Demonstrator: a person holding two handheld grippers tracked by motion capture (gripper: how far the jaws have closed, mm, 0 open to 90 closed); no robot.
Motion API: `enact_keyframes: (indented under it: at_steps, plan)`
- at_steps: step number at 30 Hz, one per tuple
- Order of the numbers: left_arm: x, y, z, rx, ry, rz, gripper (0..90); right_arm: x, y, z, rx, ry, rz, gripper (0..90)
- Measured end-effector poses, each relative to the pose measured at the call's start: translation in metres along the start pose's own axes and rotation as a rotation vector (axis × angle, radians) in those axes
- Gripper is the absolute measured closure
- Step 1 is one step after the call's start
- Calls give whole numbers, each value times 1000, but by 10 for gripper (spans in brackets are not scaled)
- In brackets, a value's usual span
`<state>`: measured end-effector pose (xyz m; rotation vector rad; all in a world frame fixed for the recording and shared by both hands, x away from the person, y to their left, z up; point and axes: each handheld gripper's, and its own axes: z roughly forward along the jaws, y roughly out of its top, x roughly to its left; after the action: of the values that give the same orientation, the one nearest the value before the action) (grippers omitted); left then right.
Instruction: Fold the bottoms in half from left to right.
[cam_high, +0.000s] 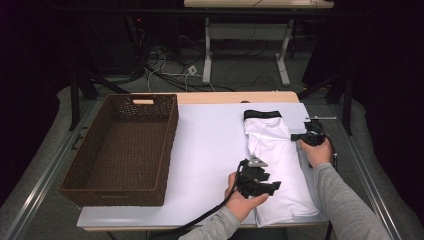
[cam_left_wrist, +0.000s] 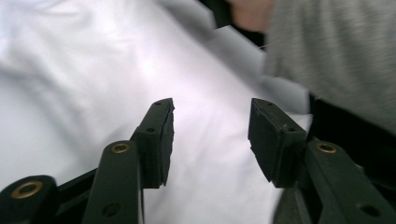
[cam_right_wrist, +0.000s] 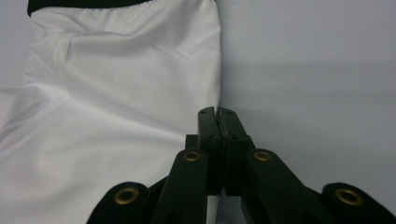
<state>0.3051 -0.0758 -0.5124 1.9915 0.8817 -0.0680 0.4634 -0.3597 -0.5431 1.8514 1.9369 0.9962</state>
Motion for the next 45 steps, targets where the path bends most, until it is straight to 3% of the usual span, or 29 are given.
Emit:
enact_keyframes:
  at_steps: [3, 6, 9, 15, 19, 22, 25, 30, 36, 41, 45]
  plan:
    - [13, -9, -4, -3, 38, -24, 478, 6, 1, -2, -45, -24, -47, 759]
    - [21, -16, -6, -5, 66, -36, 466, 13, 3, -5, -83, -4, -81, 661]
    - [27, -19, -4, -7, 95, -53, 452, 25, 4, -8, -128, -4, -150, 587]
    - [32, -20, 2, 0, 126, -59, 444, 55, 9, -17, -188, 9, -262, 509]
    - [34, -20, 8, 13, 125, -64, 444, 73, 13, -22, -198, -1, -318, 476]
    - [36, -21, 14, 27, 139, -68, 458, 85, 15, -26, -227, 21, -349, 452]
    - [39, -22, 19, 26, 142, -83, 462, 95, 17, -28, -222, 27, -371, 437]
    - [44, -23, 25, 25, 136, -125, 477, 109, 19, -28, -200, 50, -367, 420]
    - [46, -23, 30, 31, 89, -163, 621, 122, 22, -24, -190, 78, -349, 373]
    - [49, -22, 31, 43, 68, -199, 715, 136, 23, -11, -144, 97, -399, 313]
    - [47, -23, 34, 42, 60, -192, 799, 147, 22, 6, -117, 78, -435, 313]
